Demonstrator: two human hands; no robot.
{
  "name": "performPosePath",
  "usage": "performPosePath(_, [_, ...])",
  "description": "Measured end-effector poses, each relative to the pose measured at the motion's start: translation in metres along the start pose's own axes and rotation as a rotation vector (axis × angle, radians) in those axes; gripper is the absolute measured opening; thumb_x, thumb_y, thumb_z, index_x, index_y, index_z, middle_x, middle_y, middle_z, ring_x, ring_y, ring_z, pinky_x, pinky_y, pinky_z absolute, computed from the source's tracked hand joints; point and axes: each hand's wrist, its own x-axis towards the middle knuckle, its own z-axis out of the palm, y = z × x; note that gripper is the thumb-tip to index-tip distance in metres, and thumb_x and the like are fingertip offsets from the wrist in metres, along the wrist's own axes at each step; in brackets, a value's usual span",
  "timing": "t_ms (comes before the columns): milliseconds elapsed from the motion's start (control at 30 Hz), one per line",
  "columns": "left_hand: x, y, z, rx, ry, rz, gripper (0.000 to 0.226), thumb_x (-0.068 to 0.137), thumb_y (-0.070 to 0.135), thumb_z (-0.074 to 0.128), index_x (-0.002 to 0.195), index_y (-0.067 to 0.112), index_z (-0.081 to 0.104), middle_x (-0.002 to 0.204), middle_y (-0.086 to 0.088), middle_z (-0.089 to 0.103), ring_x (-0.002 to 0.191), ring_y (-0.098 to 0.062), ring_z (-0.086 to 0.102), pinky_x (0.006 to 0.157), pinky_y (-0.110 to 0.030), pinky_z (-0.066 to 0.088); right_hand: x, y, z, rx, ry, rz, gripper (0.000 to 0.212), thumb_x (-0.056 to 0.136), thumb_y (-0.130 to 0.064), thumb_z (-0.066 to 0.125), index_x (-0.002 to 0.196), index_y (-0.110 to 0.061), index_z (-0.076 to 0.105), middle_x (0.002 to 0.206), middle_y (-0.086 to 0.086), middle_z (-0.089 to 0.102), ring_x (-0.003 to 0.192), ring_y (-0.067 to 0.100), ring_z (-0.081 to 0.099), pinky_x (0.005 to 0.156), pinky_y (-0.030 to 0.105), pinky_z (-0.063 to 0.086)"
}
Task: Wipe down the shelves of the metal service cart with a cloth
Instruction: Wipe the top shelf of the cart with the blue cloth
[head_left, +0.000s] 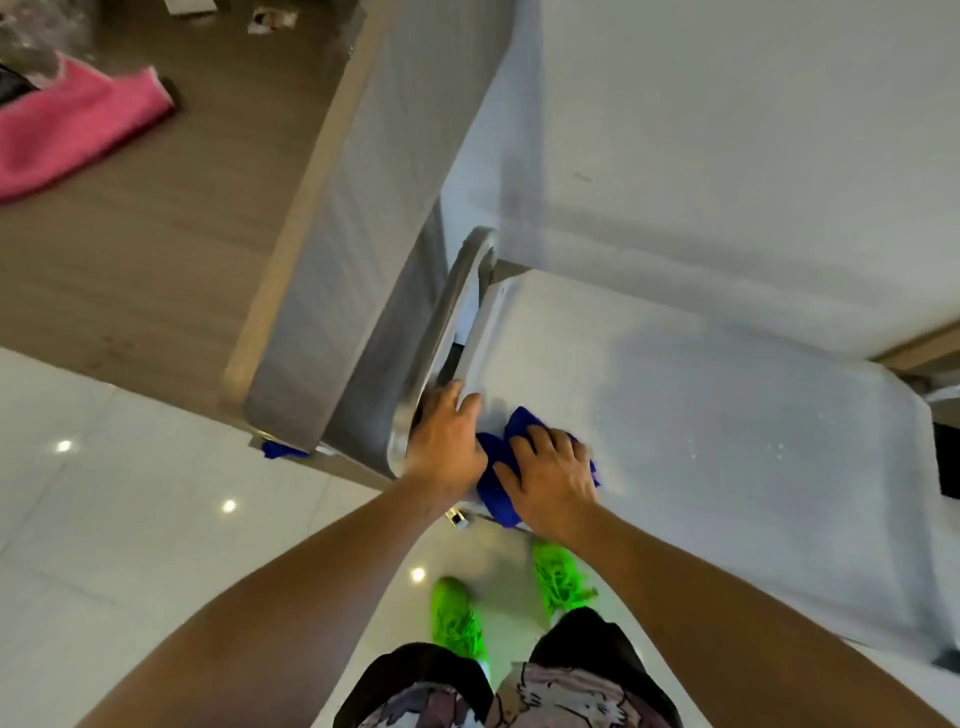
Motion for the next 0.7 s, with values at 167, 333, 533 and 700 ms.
performPosePath(167, [0.013,-0.001,0.014,0.031,-0.036,-0.141,0.060,0.089,0.019,0.058,0.145,0.027,0.036,0.157,-0.003,0.030,0.144,-0.029,0.024,0.116,-0.048,0.030,-0.006,0.004,0.040,-0.002,-0.077,-0.170,0.073,0.098,-0.067,0.022,0.157,-0.024,0.025,0.164,0.018,0.018,0.151,0.040,0.007,0.118,0.064,0.007])
performPosePath(333, [0.032,-0.003,0.028,-0.004,0.026,-0.294,0.053,0.099,0.032,0.044,0.150,0.034,0.028,0.161,-0.002,0.025,0.144,-0.029,0.029,0.112,-0.049,0.029,0.009,0.000,0.053,0.093,-0.023,-0.107,0.074,0.096,-0.075,0.025,0.152,-0.028,0.032,0.164,0.019,0.018,0.151,0.043,0.005,0.114,0.070,0.010])
performPosePath(533, [0.045,-0.010,0.040,-0.076,0.076,-0.382,0.051,0.103,0.044,0.030,0.153,0.035,0.023,0.159,-0.004,0.031,0.135,-0.029,0.042,0.105,-0.047,0.035,0.062,0.022,0.052,0.100,0.088,-0.070,0.068,0.097,-0.072,0.025,0.144,-0.026,0.043,0.163,0.019,0.021,0.150,0.042,0.009,0.115,0.068,0.010])
performPosePath(700, [0.045,-0.019,0.058,-0.008,0.080,-0.232,0.057,0.102,0.042,0.035,0.156,0.026,0.022,0.164,-0.009,0.018,0.148,-0.026,0.016,0.115,-0.034,0.009,0.120,0.043,0.038,0.076,0.121,-0.046,0.071,0.097,-0.074,0.021,0.151,-0.030,0.036,0.164,0.015,0.019,0.151,0.040,0.007,0.116,0.067,0.008])
